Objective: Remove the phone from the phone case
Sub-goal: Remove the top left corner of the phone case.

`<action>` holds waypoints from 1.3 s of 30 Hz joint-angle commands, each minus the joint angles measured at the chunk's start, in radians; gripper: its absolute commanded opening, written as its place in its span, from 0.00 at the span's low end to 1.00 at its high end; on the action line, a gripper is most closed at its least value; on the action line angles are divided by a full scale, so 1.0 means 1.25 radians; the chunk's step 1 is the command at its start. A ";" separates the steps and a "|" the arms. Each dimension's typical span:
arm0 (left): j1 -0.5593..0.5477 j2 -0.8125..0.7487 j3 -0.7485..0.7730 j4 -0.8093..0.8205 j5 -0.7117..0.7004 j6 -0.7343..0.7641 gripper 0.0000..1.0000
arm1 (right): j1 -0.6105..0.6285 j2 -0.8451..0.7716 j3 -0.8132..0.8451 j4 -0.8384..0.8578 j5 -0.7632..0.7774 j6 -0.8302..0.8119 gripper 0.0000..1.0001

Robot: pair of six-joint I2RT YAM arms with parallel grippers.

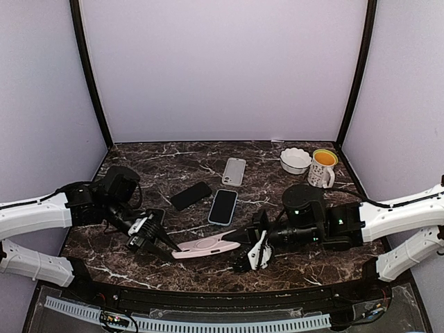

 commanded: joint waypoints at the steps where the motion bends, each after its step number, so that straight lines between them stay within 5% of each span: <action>1: 0.008 0.010 0.004 0.034 -0.032 0.006 0.22 | 0.065 0.004 0.043 0.030 -0.089 -0.060 0.00; 26: 0.021 -0.001 -0.012 0.187 -0.307 -0.072 0.22 | 0.110 0.042 0.017 0.013 -0.085 -0.111 0.00; 39: 0.102 -0.023 -0.006 0.219 -0.306 -0.089 0.26 | 0.128 0.043 -0.007 0.007 -0.071 -0.096 0.00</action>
